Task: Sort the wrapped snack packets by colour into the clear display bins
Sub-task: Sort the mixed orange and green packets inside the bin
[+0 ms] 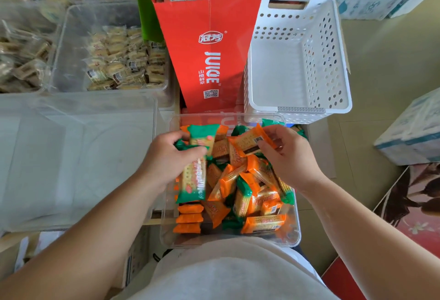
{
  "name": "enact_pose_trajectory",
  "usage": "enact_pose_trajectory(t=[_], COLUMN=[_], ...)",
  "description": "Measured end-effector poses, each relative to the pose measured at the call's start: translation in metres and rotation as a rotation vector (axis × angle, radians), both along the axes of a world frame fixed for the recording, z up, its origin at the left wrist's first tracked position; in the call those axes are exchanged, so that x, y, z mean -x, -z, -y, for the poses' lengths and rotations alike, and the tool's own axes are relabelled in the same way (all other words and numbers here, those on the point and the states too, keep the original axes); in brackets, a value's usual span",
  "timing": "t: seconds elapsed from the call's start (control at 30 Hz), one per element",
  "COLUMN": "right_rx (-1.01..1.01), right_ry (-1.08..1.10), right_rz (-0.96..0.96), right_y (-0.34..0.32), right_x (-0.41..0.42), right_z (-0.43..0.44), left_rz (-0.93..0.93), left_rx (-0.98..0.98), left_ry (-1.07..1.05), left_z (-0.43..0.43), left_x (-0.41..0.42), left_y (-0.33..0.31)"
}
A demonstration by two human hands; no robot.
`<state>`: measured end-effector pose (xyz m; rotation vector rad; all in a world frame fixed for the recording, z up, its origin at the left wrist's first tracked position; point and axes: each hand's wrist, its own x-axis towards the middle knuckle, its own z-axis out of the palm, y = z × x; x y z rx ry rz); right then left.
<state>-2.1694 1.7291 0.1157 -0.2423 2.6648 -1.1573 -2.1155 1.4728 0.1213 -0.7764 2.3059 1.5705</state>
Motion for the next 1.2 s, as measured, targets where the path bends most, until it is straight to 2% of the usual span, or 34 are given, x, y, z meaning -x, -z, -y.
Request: enact_pose_trajectory(t=[0.17, 0.4, 0.5, 0.67, 0.83, 1.2], right_rx=[-0.086, -0.570, -0.716, -0.777, -0.937, -1.003], right_ry=[-0.119, -0.384, -0.474, -0.584, -0.661, -0.678], right_rz=[-0.046, 0.071, 0.091, -0.067, 0.032, 0.155], right_y=[0.005, 0.050, 0.056, 0.067, 0.074, 0.072], right_x=[0.019, 0.040, 0.036, 0.029, 0.032, 0.036], right_z=[0.047, 0.103, 0.110, 0.100, 0.107, 0.113], left_rz=[-0.063, -0.091, -0.093, -0.072, -0.044, -0.056], left_rx=[-0.055, -0.041, -0.038, -0.039, -0.018, -0.058], left_ry=[-0.268, -0.318, -0.299, -0.268, -0.234, -0.233], left_z=[0.029, 0.032, 0.032, 0.035, 0.039, 0.041], left_x=[-0.015, -0.020, -0.026, -0.028, -0.024, -0.021], left_y=[-0.004, 0.010, 0.013, 0.017, 0.015, 0.012])
